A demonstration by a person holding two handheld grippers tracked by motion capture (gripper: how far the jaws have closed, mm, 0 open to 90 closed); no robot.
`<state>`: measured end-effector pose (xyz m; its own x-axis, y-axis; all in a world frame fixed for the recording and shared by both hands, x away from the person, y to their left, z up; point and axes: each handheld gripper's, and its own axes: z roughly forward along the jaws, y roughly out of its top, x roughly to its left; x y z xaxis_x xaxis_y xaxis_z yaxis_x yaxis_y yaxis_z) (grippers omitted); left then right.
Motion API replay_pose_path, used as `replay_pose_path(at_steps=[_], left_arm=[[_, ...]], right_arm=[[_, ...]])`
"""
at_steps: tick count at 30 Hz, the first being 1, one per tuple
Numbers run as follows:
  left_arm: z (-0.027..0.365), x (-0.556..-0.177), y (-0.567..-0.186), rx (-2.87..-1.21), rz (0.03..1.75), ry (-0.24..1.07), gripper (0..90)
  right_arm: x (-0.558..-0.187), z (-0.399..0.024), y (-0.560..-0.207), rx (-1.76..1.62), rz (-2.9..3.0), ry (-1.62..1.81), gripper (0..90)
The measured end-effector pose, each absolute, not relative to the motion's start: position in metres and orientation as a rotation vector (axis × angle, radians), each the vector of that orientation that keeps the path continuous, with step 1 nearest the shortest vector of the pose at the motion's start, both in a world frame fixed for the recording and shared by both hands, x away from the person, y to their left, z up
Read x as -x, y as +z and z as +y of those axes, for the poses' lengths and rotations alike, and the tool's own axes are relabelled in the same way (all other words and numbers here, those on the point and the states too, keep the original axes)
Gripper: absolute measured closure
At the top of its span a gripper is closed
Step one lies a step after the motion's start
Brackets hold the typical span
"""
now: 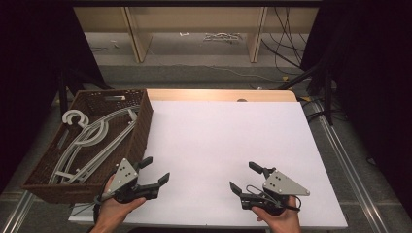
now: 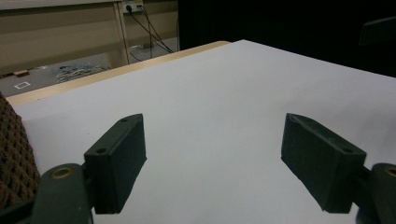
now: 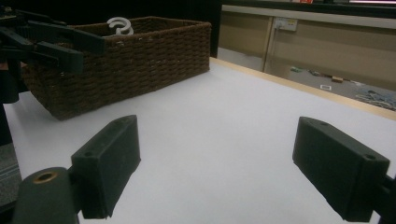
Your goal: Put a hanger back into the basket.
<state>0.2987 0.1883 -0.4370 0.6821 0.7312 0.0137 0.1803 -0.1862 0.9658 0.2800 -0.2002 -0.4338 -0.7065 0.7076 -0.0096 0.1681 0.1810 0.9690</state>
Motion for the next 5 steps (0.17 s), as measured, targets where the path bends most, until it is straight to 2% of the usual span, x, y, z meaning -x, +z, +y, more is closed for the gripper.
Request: replay_pose_path(at_steps=[5], left_arm=[[0.1870, -0.2984, -0.4375, -1.718, 0.737, 0.577, 21.9]], right_arm=[[-0.2806, -0.2015, -0.4335, -0.819, 1.995, 1.540, 16.1]])
